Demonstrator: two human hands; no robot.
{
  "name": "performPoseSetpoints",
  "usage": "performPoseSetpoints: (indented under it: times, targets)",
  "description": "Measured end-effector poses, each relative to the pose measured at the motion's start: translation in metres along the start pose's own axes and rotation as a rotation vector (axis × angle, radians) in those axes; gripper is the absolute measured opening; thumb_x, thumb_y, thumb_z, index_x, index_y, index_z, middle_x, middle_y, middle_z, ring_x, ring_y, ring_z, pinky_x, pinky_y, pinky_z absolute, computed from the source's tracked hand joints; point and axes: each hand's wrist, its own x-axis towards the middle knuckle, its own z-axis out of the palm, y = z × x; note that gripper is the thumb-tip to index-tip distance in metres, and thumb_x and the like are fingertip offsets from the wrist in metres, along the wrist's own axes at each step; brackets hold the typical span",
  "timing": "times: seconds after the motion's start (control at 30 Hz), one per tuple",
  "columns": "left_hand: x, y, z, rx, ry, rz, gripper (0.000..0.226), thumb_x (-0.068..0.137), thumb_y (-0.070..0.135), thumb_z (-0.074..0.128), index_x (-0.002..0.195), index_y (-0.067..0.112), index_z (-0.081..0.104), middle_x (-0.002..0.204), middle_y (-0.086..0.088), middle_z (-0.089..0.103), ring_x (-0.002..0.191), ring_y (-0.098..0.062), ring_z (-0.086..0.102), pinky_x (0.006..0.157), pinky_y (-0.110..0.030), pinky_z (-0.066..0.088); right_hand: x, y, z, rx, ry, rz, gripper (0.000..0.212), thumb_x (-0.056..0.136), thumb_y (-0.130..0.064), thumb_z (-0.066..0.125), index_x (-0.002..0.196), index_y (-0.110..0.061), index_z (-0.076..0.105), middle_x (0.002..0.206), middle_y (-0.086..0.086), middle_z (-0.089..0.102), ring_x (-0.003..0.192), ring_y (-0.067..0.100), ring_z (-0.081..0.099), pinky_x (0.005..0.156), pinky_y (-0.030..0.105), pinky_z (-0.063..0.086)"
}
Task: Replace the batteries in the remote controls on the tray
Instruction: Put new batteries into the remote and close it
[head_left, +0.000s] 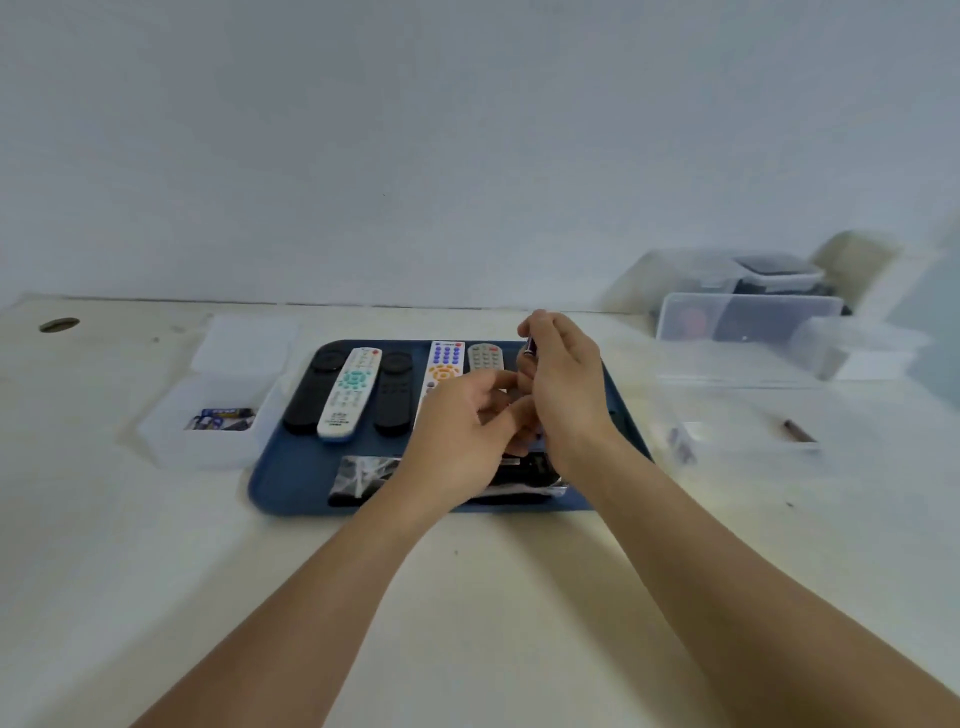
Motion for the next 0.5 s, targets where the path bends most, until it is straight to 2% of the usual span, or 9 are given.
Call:
performPoseSetpoints:
  times: [0.07, 0.13, 0.2, 0.33, 0.43, 0.5]
  targets:
    - [0.003, -0.003, 0.000, 0.007, -0.022, 0.019, 0.010, 0.097, 0.006, 0.064, 0.105, 0.007, 0.070, 0.081, -0.012, 0.076, 0.069, -0.020, 0.072, 0.066, -0.029, 0.061, 0.002, 0.006, -0.007, -0.017, -0.028, -0.027, 0.022, 0.104, -0.023, 0.044, 0.091, -0.011, 0.058, 0.050, -0.007, 0.038, 0.045, 0.008, 0.034, 0.043, 0.022, 0.032]
    - [0.002, -0.011, -0.003, 0.030, -0.022, 0.040, 0.016, 0.097, 0.004, 0.063, 0.100, 0.017, 0.071, 0.077, -0.007, 0.075, 0.066, -0.017, 0.070, 0.066, -0.028, 0.060, 0.004, 0.013, -0.014, -0.001, -0.042, -0.033, 0.018, 0.105, -0.021, 0.042, 0.108, -0.013, 0.059, 0.054, -0.002, 0.043, 0.048, 0.012, 0.039, 0.044, 0.023, 0.036]
    - [0.002, -0.020, -0.012, 0.088, 0.006, 0.069, 0.024, 0.098, 0.005, 0.061, 0.098, 0.026, 0.073, 0.071, 0.003, 0.071, 0.064, -0.010, 0.066, 0.063, -0.025, 0.057, 0.006, 0.015, -0.021, 0.023, -0.048, -0.040, 0.017, 0.106, -0.020, 0.044, 0.115, -0.014, 0.057, 0.060, 0.002, 0.052, 0.054, 0.018, 0.049, 0.051, 0.025, 0.044]
    - [0.003, -0.024, -0.034, 0.158, 0.077, 0.046, 0.027, 0.105, 0.012, 0.048, 0.095, 0.022, 0.071, 0.067, 0.008, 0.058, 0.057, -0.004, 0.054, 0.058, -0.020, 0.054, 0.008, 0.012, -0.040, -0.065, -0.149, -0.071, 0.017, 0.103, -0.014, 0.051, 0.110, 0.000, 0.058, 0.067, 0.009, 0.063, 0.061, 0.020, 0.062, 0.053, 0.019, 0.043]
    - [0.005, -0.024, -0.040, 0.156, 0.146, -0.010, 0.036, 0.109, 0.021, 0.036, 0.081, 0.021, 0.058, 0.056, 0.018, 0.054, 0.049, 0.001, 0.048, 0.054, -0.014, 0.041, 0.008, 0.013, -0.048, -0.180, -0.280, -0.005, 0.011, 0.100, -0.014, 0.057, 0.103, -0.004, 0.061, 0.070, 0.010, 0.069, 0.065, 0.023, 0.069, 0.055, 0.023, 0.045]
    - [0.004, -0.028, -0.038, 0.175, 0.123, -0.019, 0.041, 0.110, 0.029, 0.031, 0.072, 0.023, 0.045, 0.054, 0.017, 0.047, 0.050, -0.001, 0.044, 0.056, -0.019, 0.036, 0.007, 0.016, -0.050, -0.244, -0.320, 0.005, 0.008, 0.099, -0.014, 0.059, 0.100, -0.007, 0.062, 0.069, 0.010, 0.070, 0.065, 0.023, 0.069, 0.055, 0.020, 0.047]
